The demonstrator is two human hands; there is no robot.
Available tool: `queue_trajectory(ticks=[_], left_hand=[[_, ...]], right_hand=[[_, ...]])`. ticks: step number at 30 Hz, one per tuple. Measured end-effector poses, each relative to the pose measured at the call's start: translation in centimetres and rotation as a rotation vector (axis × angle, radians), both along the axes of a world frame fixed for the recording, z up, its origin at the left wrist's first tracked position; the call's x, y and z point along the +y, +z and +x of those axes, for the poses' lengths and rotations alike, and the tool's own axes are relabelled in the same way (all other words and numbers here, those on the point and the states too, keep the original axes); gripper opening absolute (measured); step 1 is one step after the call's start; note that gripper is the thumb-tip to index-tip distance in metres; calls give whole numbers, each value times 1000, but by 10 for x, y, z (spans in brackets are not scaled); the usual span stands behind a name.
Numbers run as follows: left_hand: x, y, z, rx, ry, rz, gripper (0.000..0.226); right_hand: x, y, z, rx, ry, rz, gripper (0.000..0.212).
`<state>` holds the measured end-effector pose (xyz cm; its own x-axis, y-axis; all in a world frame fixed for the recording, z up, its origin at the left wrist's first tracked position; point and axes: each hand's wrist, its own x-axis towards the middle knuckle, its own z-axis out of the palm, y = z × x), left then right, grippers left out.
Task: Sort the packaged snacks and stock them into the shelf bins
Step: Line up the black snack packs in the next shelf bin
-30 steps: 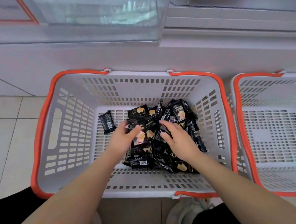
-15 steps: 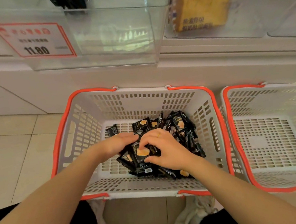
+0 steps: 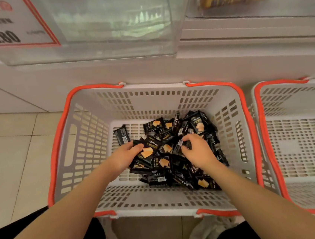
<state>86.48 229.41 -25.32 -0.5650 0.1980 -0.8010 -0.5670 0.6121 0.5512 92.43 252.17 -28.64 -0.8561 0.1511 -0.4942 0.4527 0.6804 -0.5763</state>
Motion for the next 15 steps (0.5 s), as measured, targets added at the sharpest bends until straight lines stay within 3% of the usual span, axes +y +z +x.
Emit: queue_trajectory(ticks=[1, 4, 8, 12, 15], left_hand=[[0, -3, 0, 0, 30, -8, 56], [2, -7, 0, 23, 115, 26, 19], [5, -10, 3, 71, 153, 27, 13], [6, -10, 2, 79, 119, 18, 13], [9, -1, -1, 98, 122, 29, 10]], right_hand=[[4, -8, -1, -26, 85, 84, 40], [7, -26, -1, -89, 404, 287, 60], [0, -44, 2, -199, 475, 366, 78], [-10, -47, -3, -150, 576, 500, 69], [-7, -38, -10, -116, 485, 344, 48]])
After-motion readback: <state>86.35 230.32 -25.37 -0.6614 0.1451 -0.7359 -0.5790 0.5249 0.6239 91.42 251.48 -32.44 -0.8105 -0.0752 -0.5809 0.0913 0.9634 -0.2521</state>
